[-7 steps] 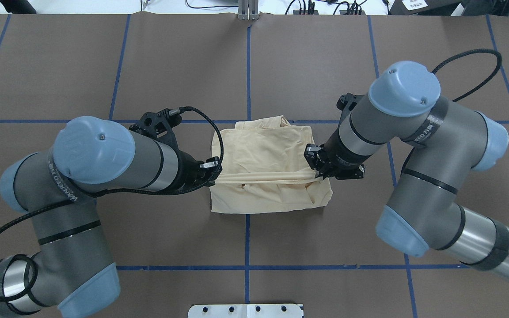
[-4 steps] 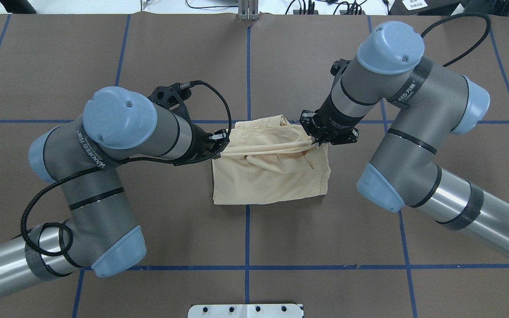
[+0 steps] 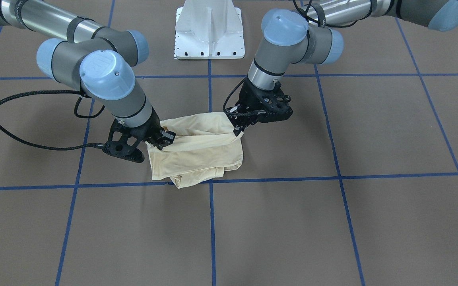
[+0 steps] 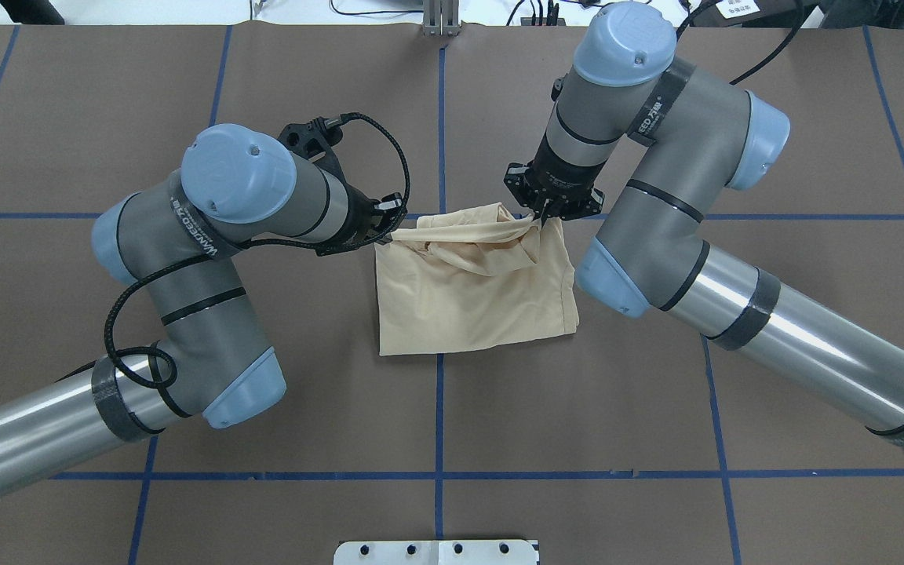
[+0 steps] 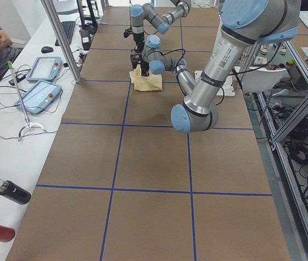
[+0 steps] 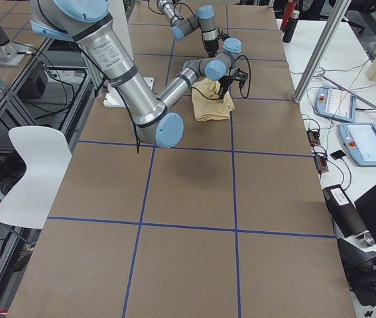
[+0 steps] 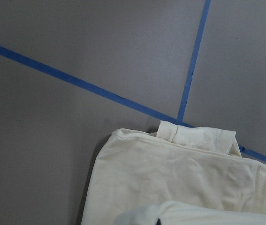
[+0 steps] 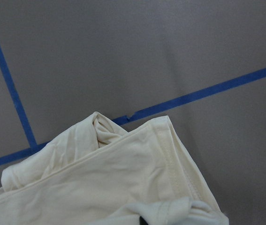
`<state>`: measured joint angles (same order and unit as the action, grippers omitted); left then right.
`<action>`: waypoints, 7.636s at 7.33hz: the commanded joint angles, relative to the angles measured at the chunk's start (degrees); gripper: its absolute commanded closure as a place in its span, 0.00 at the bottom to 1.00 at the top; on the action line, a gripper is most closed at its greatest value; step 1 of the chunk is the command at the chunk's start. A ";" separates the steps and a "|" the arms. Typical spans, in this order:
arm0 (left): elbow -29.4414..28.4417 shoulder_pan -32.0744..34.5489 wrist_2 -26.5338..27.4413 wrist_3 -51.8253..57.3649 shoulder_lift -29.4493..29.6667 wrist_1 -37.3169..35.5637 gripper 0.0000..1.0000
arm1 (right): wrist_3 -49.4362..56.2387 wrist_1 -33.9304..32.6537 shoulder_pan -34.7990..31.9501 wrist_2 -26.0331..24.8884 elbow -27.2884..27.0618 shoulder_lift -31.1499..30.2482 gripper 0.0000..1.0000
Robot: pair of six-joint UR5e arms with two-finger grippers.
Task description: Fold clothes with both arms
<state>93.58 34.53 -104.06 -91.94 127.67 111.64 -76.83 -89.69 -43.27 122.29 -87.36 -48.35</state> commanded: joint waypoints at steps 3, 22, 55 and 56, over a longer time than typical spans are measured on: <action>-7.36 0.89 1.14 -0.08 2.49 5.16 1.00 | 1.07 6.11 -0.76 -0.56 7.20 2.29 1.00; 12.51 8.54 0.96 13.45 -6.65 -13.82 0.00 | 11.96 9.35 9.36 -25.35 18.17 11.16 0.05; 14.00 9.95 0.79 13.10 -7.35 -14.88 0.00 | 21.81 10.81 5.39 -16.28 27.84 15.13 0.01; 14.00 10.03 0.70 13.10 -7.26 -14.88 0.00 | 21.81 13.29 5.39 -17.25 28.90 15.13 0.01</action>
<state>107.58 44.49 -103.29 -78.83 120.34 96.77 -55.07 -80.18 -37.84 106.25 -59.99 -33.17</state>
